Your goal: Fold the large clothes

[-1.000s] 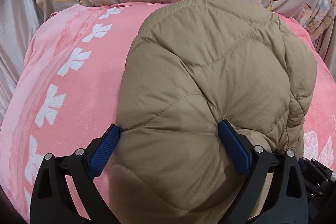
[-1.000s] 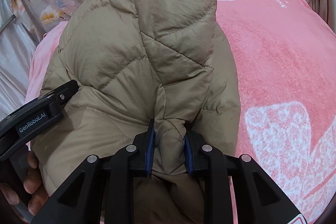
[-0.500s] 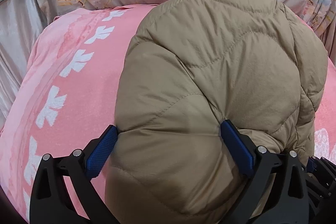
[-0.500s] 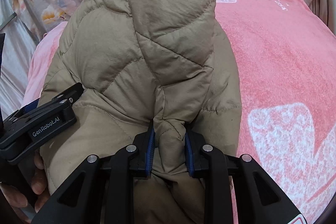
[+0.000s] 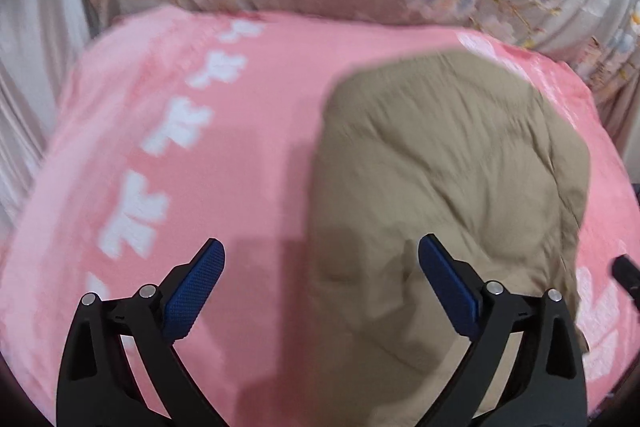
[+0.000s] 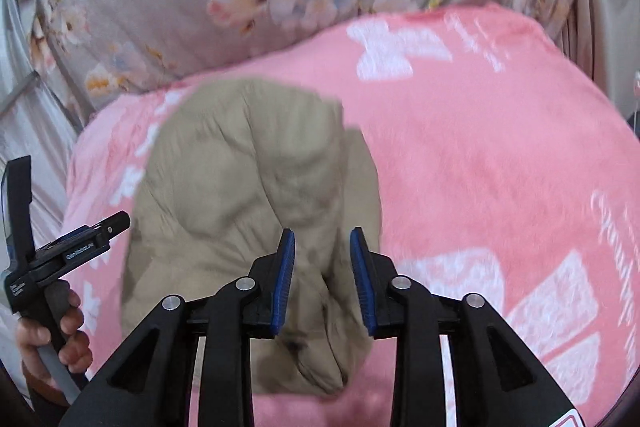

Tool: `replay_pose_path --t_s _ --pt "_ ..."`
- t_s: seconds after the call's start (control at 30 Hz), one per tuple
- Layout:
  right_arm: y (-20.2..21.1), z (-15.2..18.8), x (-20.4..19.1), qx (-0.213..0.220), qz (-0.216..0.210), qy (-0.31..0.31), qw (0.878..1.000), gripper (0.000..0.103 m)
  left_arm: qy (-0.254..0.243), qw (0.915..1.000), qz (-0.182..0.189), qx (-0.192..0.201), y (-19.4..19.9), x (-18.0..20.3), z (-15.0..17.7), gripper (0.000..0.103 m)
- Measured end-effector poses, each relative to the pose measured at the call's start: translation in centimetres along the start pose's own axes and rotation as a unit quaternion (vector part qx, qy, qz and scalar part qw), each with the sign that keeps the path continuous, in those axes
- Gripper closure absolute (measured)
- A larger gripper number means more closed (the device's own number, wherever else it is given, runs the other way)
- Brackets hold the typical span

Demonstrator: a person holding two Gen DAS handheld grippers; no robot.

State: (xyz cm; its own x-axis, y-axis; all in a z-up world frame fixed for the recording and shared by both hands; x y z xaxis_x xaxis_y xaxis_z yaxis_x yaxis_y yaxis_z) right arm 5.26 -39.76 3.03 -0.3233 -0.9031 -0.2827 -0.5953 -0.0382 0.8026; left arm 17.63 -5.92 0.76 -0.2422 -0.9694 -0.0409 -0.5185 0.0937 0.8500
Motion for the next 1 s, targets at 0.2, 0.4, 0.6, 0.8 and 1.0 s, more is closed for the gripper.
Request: replay_pose_path --t_s 0.2,0.4,0.6,0.8,1.0 --pt "-3.1 -7.7 -3.3 0.014 -0.002 0.013 1.0 0.074 0.02 0.9992 0.003 0.034 1.6 0.2 -7.3 0.008" --pt "-10.7 -9.9 -3.4 -0.046 0.036 -0.015 0.998 0.075 -0.005 0.9999 -0.014 0.007 -3.4 4.7 -10.4 0.008" --pt "-15.5 -8.3 -1.3 -0.071 0.043 -0.036 0.996 0.082 -0.006 0.9995 -0.029 -0.009 -8.3 6.7 -9.2 0.007" --pt "-17.6 -7.3 0.0 -0.068 0.023 -0.055 0.996 0.082 0.002 0.9995 -0.021 -0.025 -10.6 7.0 -8.5 0.007" --pt "-18.4 -7.0 -0.6 -0.049 0.046 -0.041 0.997 0.082 0.002 0.999 -0.042 -0.012 -11.6 7.5 -7.8 0.006"
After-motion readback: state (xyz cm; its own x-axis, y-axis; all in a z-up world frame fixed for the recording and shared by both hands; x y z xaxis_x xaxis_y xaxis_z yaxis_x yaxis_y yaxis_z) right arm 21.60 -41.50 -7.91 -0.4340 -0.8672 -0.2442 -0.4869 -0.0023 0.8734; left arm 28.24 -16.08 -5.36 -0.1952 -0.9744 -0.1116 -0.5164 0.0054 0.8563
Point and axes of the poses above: each gripper's, at about its wrist camera, not at the fingertips, and y roughly against the way its jaws point, x to its right, z to its underside, the point moved 3 cm from there along -y, roughly the way its jaws point, and after that the axes turned 8 degrees about -x, right-handed, at the moved point
